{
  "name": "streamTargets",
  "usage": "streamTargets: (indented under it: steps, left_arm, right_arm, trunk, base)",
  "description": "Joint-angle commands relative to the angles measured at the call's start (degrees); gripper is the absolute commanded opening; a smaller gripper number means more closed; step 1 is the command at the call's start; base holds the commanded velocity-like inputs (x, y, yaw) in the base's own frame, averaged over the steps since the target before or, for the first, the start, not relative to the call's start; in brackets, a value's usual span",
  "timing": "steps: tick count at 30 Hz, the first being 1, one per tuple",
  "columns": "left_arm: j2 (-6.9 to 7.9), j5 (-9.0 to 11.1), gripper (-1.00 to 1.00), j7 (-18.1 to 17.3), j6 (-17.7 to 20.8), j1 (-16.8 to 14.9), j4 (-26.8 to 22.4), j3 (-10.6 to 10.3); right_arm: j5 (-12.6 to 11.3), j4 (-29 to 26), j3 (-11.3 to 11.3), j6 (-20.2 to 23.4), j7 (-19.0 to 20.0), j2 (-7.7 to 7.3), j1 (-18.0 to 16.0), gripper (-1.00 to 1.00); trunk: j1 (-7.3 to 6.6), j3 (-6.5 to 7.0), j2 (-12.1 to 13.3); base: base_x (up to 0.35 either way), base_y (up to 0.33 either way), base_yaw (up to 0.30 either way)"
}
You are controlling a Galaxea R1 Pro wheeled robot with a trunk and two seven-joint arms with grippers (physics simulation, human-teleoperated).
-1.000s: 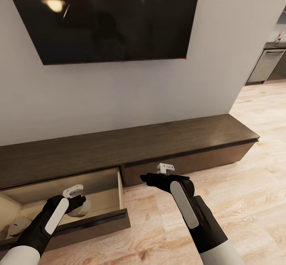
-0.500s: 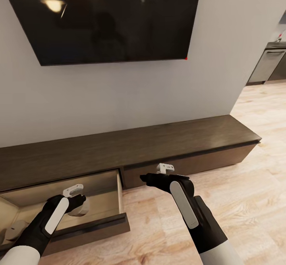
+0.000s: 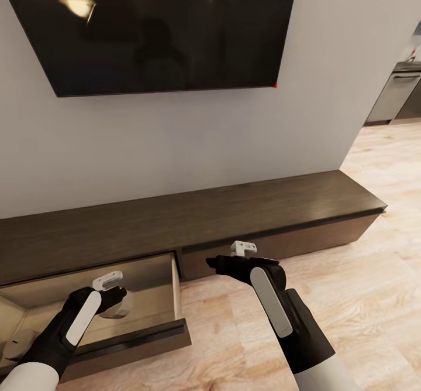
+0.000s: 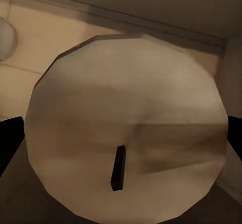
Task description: Place each of the two pumpkins and all three candles from the living room inside a cabinet in the living room (use any cabinet), then make sure every cabinet is closed, and position the cauldron so it is next to a table in the living room.
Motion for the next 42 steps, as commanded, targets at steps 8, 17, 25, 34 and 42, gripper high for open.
streamTargets:
  steps: [8, 17, 25, 34, 42]
  left_arm:
    - [0.01, 0.57, -1.0, 0.45, 0.12, -0.03, -0.09, -0.04]
    - [0.01, 0.55, -1.0, 0.54, 0.13, -0.03, -0.01, -0.03]
    - [0.01, 0.5, -1.0, 0.61, 0.08, -0.03, 0.15, 0.05]
    - [0.01, 0.52, -1.0, 0.63, 0.02, -0.03, 0.19, 0.13]
    - [0.01, 0.55, -1.0, 0.63, -0.14, -0.03, 0.34, 0.3]
  right_arm:
    - [-0.6, -0.12, 0.1, 0.11, -0.56, -0.03, -0.04, 1.0]
    - [-0.6, -0.2, 0.21, 0.11, -0.54, -0.24, -0.04, 1.0]
    - [-0.6, -2.9, 0.21, 0.11, -0.45, -0.42, -0.05, 1.0]
    - [-0.6, -3.75, 0.29, 0.11, -0.44, -0.38, -0.04, 1.0]
    - [-0.6, -3.73, 0.3, 0.11, -0.43, -0.33, -0.05, 1.0]
  trunk:
    - [1.76, -1.49, -3.25]
    - [3.73, -3.1, -6.86]
    - [5.49, -4.54, -10.06]
    - [7.47, -6.16, -13.67]
    - [9.22, -7.59, -16.88]
  base:
    - [0.0, 0.0, 0.0]
    - [0.0, 0.0, 0.0]
    - [0.0, 0.0, 0.0]
    - [0.0, 0.0, 0.0]
    - [0.0, 0.0, 0.0]
